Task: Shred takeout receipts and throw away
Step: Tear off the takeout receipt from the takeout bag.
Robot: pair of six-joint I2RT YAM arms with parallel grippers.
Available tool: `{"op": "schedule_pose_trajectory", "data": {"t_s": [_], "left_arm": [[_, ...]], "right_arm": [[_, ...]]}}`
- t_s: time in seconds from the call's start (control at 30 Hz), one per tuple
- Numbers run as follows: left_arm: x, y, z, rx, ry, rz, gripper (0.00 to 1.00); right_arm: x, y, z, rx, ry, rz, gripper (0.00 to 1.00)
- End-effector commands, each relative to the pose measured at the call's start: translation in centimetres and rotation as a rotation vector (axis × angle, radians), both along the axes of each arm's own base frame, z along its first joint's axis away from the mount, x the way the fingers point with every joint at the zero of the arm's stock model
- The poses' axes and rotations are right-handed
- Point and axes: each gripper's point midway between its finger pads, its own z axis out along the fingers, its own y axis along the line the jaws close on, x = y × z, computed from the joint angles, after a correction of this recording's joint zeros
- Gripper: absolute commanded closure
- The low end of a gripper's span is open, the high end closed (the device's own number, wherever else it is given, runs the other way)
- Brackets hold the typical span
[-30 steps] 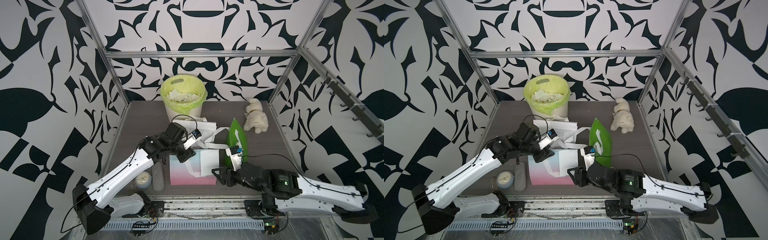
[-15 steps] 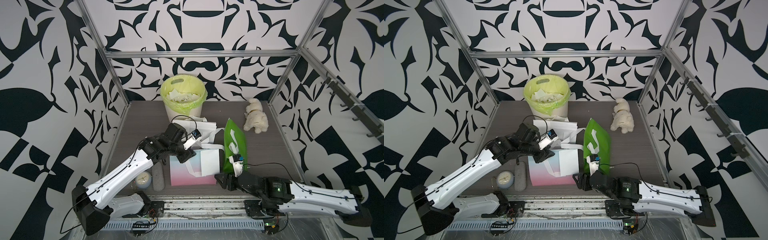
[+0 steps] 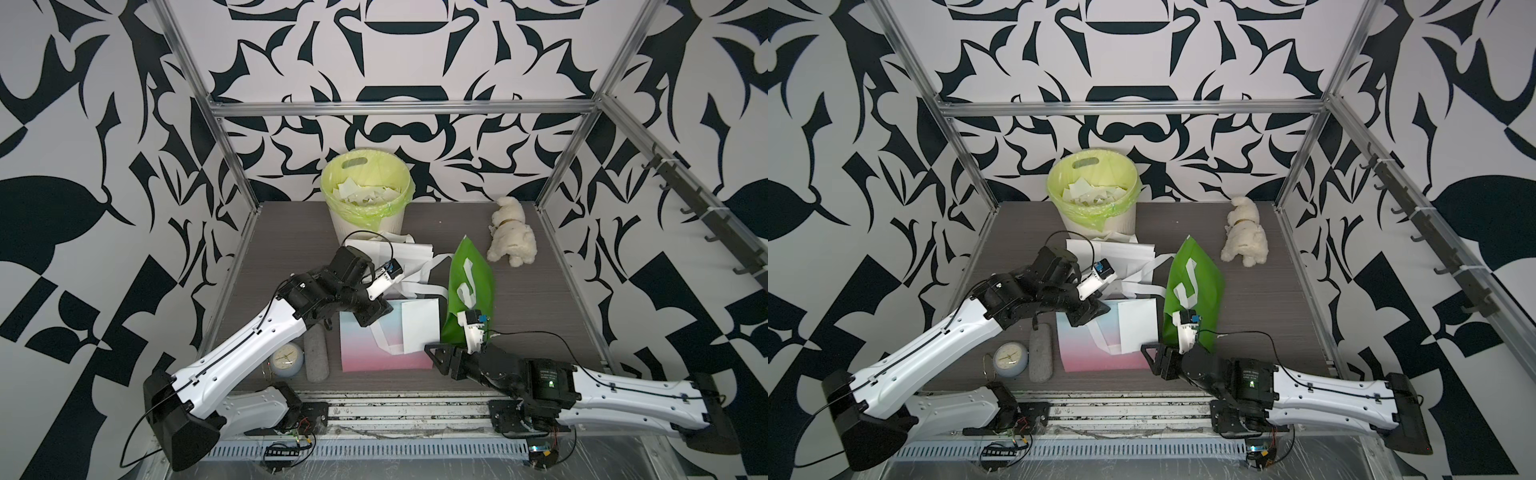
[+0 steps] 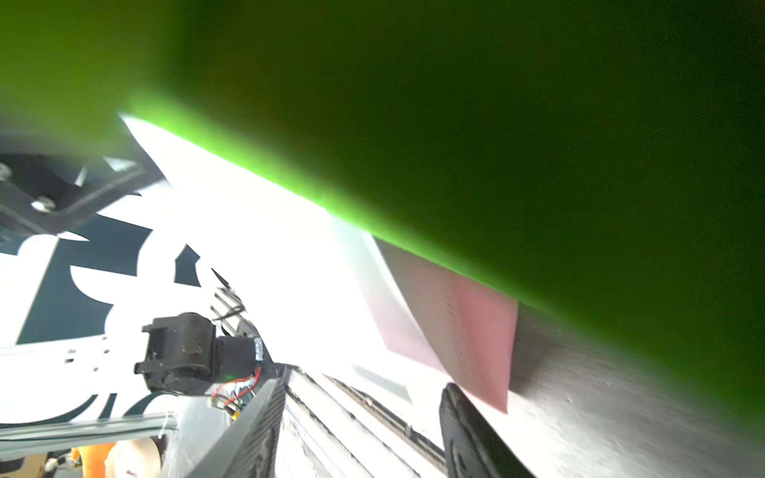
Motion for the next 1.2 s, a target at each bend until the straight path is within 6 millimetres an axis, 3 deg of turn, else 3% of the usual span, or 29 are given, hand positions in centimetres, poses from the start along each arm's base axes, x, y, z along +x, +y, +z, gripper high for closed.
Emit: {"op": "schedule_pose_trajectory", "data": {"t_s": [0.0,0.57,0.97,1.17], "left_arm": [[-0.7,0.2,-0.5,-0.002,0.023,-0.009,0.52],[-0.6,0.3,-0.7,0.009,0.022,-0.005,0.52],[-0.6,0.3,-0.8,0.012,0.023,-0.006,0.52],[-0.6,0.4,-0.9,0.016,0.025,-0.005,0.52]], "right_arm": [[0.6,0.2,1.8,0.095,-0.039,-0.037,0.41],[-0.9,1.2,4.2,0.147,-0.039,0.075,0.59],[-0.3,2.1,6.5,0.289,-0.081,0.047,0.71],[0.2,1.6,7.7,0.323,-0.103,0.014,0.89]]}}
